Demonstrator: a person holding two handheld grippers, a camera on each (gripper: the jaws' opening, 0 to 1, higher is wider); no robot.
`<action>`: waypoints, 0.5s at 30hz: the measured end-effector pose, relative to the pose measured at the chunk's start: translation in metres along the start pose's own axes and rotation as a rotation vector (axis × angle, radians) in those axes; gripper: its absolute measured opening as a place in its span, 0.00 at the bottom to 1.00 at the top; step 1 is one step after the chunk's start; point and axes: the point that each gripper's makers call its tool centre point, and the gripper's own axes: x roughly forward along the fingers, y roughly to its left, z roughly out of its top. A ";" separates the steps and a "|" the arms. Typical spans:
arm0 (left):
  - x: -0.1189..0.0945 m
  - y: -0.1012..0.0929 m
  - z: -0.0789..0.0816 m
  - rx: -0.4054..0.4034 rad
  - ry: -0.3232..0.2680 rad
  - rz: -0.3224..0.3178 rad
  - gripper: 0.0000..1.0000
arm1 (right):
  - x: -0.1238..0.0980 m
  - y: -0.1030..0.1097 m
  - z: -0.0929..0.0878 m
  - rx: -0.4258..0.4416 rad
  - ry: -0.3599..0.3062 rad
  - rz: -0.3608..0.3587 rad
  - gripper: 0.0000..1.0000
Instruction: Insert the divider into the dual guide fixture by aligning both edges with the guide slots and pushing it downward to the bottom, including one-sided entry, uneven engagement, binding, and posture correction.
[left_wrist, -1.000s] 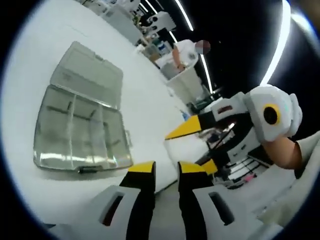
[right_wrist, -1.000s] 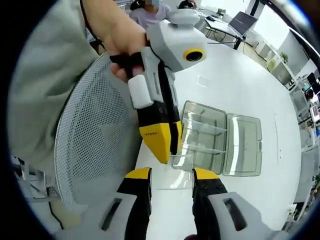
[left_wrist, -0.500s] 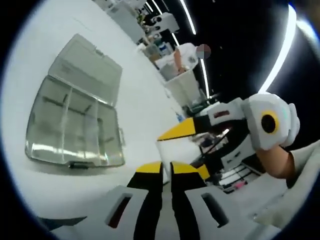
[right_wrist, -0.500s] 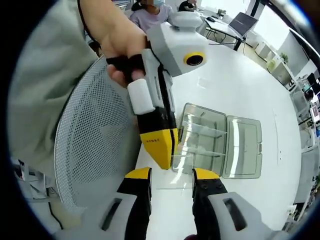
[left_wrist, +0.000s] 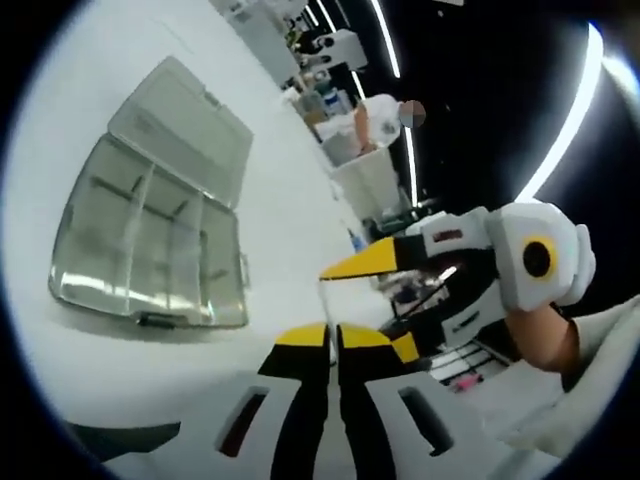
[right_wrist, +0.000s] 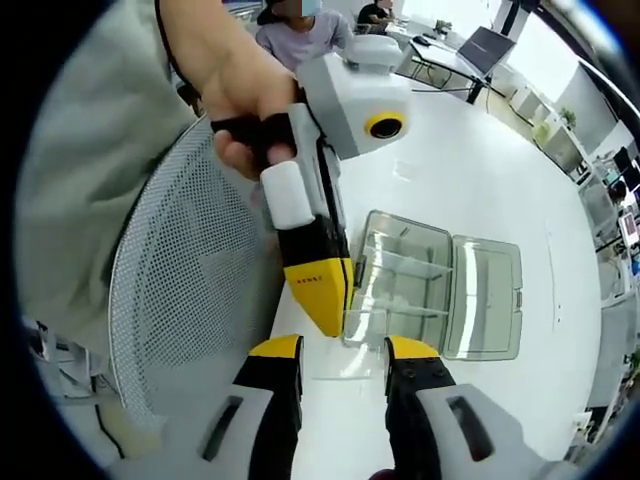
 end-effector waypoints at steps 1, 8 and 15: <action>-0.001 -0.001 0.002 -0.006 -0.008 -0.002 0.00 | 0.000 -0.002 0.001 0.000 -0.005 -0.008 0.28; -0.003 -0.001 0.004 0.000 -0.009 -0.008 0.00 | -0.004 -0.007 0.006 -0.030 -0.019 -0.020 0.24; -0.008 0.002 0.009 0.046 -0.012 -0.006 0.00 | -0.009 -0.013 0.006 -0.013 -0.035 -0.017 0.24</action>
